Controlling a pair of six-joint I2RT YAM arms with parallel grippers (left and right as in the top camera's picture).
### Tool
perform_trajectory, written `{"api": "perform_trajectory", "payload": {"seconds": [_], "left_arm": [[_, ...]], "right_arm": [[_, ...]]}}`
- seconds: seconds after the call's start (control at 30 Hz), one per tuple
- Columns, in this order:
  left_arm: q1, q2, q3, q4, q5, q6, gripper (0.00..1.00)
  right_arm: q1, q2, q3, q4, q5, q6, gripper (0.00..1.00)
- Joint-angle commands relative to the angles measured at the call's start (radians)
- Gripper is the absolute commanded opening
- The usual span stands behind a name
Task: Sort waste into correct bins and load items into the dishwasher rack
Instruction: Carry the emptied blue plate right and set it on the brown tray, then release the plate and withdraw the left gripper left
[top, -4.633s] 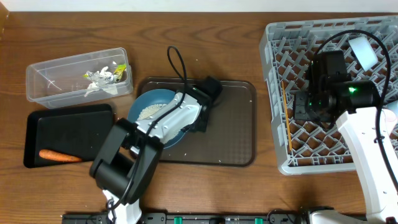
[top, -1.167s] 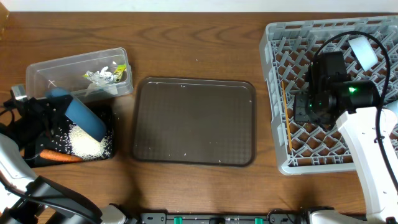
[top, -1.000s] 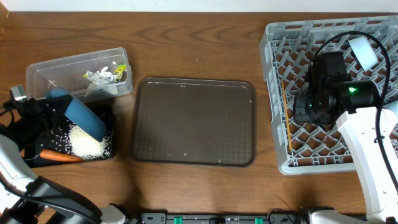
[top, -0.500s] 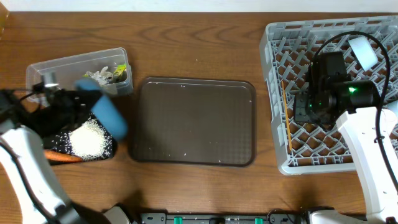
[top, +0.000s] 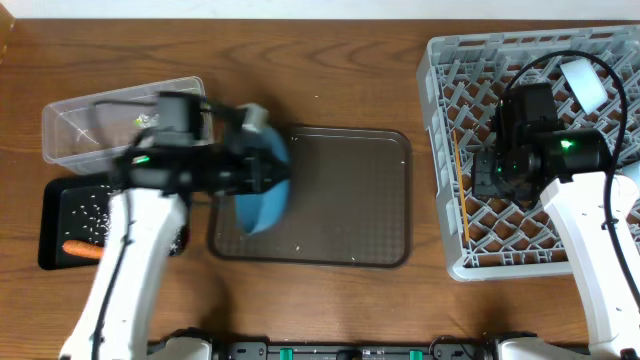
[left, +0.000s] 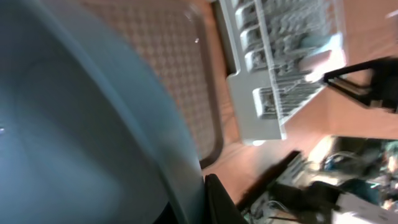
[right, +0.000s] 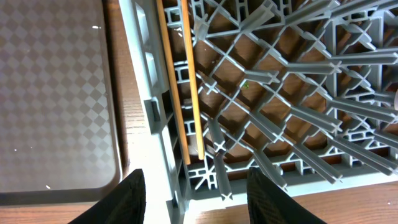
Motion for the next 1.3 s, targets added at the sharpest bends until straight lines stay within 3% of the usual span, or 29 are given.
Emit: {"api": "perform_trajectory", "payload": {"seconds": [0.0,0.17,0.4,0.47,0.57,0.73,0.87,0.93,0.97,1.07,1.27], "left_arm": [[-0.12,0.067,-0.002,0.056,-0.155,-0.101,0.06],[-0.28,0.204,-0.002,0.188,-0.204,-0.169,0.06],[-0.401,0.321,-0.002,0.348,-0.241,-0.204,0.07],[-0.409,0.321,-0.002,0.365,-0.241,-0.204,0.22],[-0.4,0.301,0.005,0.36,-0.241,-0.203,0.33],[-0.313,0.21,0.024,0.241,-0.269,-0.193,0.41],[-0.184,0.097,0.025,0.039,-0.433,-0.192,0.41],[-0.103,0.041,0.025,-0.076,-0.531,-0.192,0.41],[-0.064,0.018,0.025,-0.123,-0.566,-0.192,0.49],[0.055,-0.04,0.024,-0.235,-0.64,-0.192,0.6],[0.219,-0.073,0.024,-0.306,-0.649,-0.193,0.68]], "right_arm": [[-0.011,0.002,0.003,-0.003,-0.004,0.011,0.47],[-0.011,0.002,0.003,-0.004,-0.004,0.011,0.47],[-0.011,0.002,0.003,-0.003,-0.004,0.011,0.47],[-0.011,0.002,0.003,-0.003,-0.004,0.011,0.47],[-0.011,0.002,0.003,-0.003,-0.003,0.01,0.48],[-0.011,0.002,0.003,0.005,-0.004,0.011,0.54],[-0.001,0.002,0.003,0.026,-0.023,0.0,0.61],[0.014,0.002,0.003,0.075,-0.12,-0.052,0.62],[0.024,0.002,0.003,0.103,-0.172,-0.069,0.62],[0.073,0.006,0.003,0.218,-0.266,-0.072,0.63],[0.201,0.084,0.003,0.397,-0.266,-0.068,0.68]]}}
